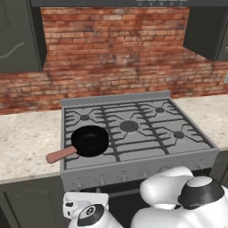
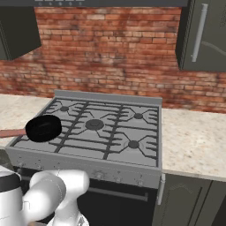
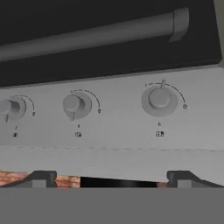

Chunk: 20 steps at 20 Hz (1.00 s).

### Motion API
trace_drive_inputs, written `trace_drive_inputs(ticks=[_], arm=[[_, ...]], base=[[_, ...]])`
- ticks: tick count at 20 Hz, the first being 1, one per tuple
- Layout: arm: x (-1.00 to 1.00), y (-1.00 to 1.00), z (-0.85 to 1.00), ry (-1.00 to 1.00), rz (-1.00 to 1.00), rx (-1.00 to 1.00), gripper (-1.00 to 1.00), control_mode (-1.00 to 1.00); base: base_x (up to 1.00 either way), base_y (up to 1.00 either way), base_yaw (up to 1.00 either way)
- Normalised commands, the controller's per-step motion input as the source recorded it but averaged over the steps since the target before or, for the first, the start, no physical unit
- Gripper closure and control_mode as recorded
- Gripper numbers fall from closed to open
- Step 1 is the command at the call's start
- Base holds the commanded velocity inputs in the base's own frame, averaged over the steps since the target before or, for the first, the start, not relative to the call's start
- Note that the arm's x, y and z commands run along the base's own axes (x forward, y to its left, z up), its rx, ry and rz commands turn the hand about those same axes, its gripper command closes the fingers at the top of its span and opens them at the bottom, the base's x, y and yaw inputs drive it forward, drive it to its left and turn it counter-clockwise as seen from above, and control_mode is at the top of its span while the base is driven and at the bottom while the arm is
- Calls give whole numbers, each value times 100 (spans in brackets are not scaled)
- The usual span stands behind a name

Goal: Turn off the front left burner of the stove.

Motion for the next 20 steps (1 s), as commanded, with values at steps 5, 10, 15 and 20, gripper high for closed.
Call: trace_drive_inputs(ticks=[5, 10, 15, 20], arm=[[14, 0, -19, -6, 7, 0, -100, -100], [6, 6, -16, -9, 6, 0, -100, -100], [17, 0, -4, -8, 5, 0, -100, -100], [26, 10, -8, -3, 4, 0, -100, -100]], base=[[0, 0, 0], [0, 0, 0], [0, 0, 0], [0, 0, 0]])
